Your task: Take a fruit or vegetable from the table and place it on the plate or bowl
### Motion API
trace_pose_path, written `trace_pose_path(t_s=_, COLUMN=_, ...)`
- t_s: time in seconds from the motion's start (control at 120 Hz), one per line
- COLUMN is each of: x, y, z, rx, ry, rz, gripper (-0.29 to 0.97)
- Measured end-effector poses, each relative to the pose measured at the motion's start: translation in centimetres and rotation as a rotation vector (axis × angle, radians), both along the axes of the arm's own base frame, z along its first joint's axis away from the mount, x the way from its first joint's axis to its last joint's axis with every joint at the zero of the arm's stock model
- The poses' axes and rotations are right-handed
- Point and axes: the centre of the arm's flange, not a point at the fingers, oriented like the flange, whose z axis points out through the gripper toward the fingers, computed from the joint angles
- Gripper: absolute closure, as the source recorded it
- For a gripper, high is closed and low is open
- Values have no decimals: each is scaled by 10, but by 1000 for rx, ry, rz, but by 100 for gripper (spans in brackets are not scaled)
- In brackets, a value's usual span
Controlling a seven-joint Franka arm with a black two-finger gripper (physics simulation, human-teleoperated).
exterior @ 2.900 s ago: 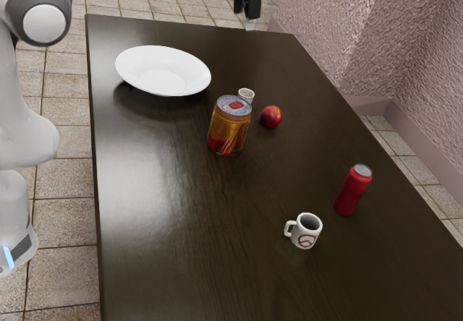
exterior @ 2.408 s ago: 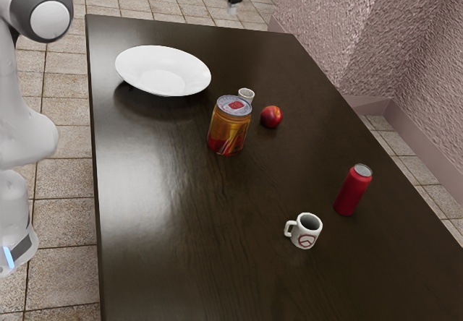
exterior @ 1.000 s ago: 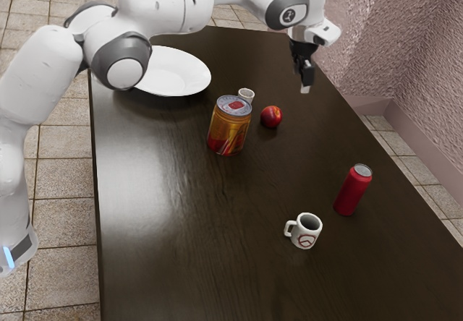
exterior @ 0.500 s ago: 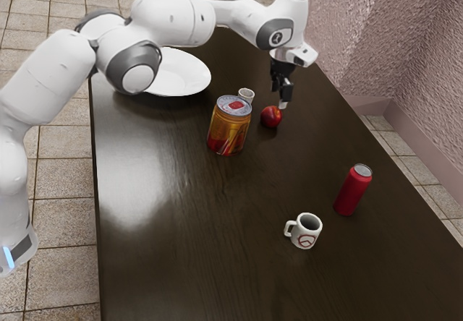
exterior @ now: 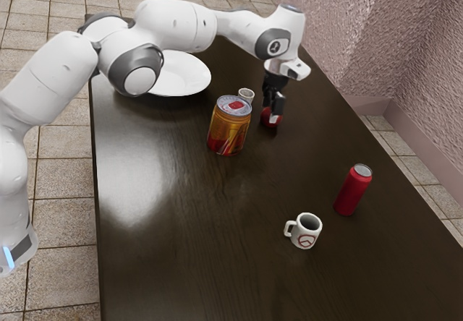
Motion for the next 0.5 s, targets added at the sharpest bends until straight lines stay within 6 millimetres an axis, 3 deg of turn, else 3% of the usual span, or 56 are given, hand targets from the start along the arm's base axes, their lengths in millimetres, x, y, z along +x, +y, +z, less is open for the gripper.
trace_pose_path(t_s=0.158, x=7, y=-1, z=1, rx=19, ry=-33, rz=-8, gripper=2)
trace_pose_path(t_s=0.383, x=13, y=-3, z=-17, rx=18, ry=-32, rz=-17, gripper=2)
trace_pose_path(t_s=0.5, x=13, y=-3, z=-16, rx=19, ry=-35, rz=-18, gripper=18)
